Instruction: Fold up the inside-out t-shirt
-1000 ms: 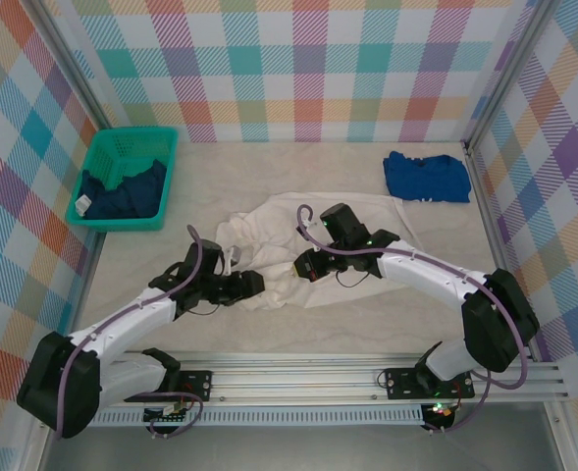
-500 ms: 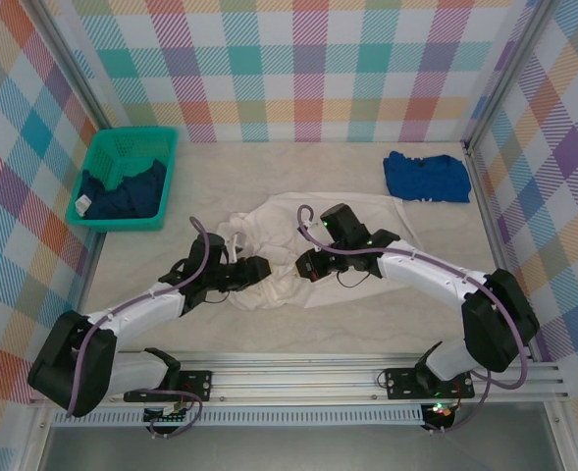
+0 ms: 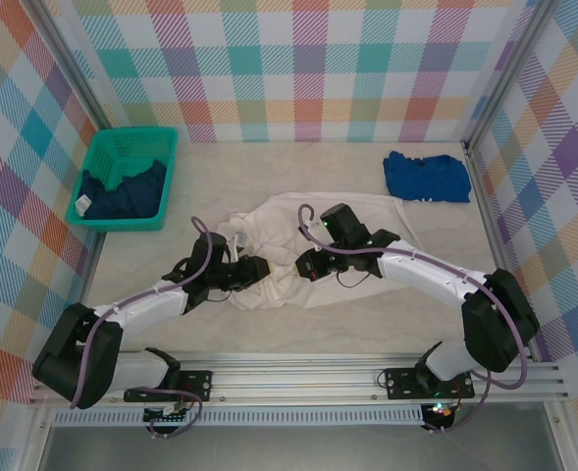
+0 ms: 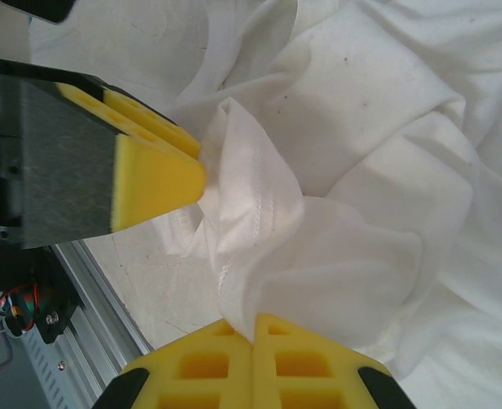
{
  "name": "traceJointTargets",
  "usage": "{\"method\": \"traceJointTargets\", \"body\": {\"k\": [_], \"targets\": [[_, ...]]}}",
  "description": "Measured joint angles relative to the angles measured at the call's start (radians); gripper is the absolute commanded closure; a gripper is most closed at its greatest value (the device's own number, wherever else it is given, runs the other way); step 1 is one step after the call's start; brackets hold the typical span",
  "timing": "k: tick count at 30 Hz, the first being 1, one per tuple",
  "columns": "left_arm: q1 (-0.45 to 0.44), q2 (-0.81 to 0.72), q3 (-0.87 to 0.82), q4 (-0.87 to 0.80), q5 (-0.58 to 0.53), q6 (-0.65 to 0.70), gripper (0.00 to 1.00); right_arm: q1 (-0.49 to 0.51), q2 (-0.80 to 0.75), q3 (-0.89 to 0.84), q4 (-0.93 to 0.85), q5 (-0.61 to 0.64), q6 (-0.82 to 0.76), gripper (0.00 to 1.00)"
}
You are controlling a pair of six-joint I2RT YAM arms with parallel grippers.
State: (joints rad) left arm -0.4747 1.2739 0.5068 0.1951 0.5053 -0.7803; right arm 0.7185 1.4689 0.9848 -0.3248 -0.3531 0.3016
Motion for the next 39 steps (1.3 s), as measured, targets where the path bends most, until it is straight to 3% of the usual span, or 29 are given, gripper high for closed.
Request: {"method": "traceJointTargets", "body": {"k": [13,15,18,23,31,39], "targets": [[0.016,0.01,0.027,-0.011,-0.005,0.026,1.0,0.0,-0.019,-0.011,0.005,0.012,-0.005,1.0],[0.026,-0.005,0.04,-0.042,-0.013,0.053,1.0,0.0,-0.032,-0.011,-0.006,0.02,-0.012,1.0],[0.03,-0.041,0.083,-0.145,-0.044,0.113,1.0,0.0,-0.051,-0.011,-0.022,0.037,-0.023,1.0],[0.019,-0.056,0.245,-0.449,-0.119,0.221,1.0,0.0,-0.066,-0.011,-0.077,0.139,-0.011,1.0],[-0.093,-0.074,0.347,-0.884,-0.305,0.305,1.0,0.003,-0.157,-0.084,-0.106,0.355,0.071,1.0],[-0.192,-0.03,0.347,-0.929,-0.433,0.304,1.0,0.025,-0.203,-0.149,-0.053,0.391,0.094,1.0]]}}
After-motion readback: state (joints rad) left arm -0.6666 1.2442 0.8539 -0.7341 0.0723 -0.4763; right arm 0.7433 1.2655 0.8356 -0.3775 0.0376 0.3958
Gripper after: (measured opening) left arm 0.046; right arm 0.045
